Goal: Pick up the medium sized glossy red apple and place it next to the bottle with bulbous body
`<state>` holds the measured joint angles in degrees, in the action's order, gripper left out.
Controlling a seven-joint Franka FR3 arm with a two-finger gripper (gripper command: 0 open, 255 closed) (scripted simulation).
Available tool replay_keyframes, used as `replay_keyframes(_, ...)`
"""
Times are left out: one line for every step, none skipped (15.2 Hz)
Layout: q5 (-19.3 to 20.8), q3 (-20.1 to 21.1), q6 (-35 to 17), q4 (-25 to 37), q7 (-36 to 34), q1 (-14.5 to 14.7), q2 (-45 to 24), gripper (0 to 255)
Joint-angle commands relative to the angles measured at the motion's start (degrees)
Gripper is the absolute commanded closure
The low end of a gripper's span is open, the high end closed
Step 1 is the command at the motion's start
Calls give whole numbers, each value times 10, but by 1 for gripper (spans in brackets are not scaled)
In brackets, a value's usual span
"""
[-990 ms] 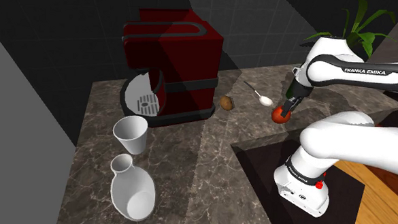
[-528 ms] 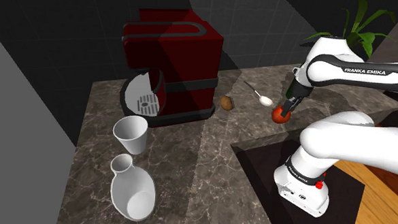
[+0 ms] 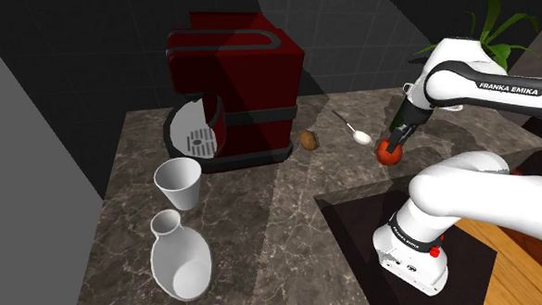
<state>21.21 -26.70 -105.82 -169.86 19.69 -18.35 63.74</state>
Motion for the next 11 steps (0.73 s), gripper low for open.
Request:
replay_keyframes(-8,8,17,15,-1,5,3,255)
replay_keyframes(-12,11,26,22,-1,7,5,255)
replay_keyframes(-16,15,34,28,-2,9,6,255)
replay_keyframes(-19,18,42,35,-2,11,8,255)
replay_keyframes(-23,21,50,42,-2,12,9,255)
replay_keyframes(-26,25,57,50,-3,14,10,255)
replay_keyframes(-29,28,65,57,-3,16,10,255)
replay_keyframes(-33,31,73,64,-3,18,11,255)
replay_keyframes(-36,34,80,71,-4,19,11,255)
replay_keyframes(-39,37,87,79,-4,21,11,255)
replay_keyframes(-42,40,94,86,-4,23,11,255)
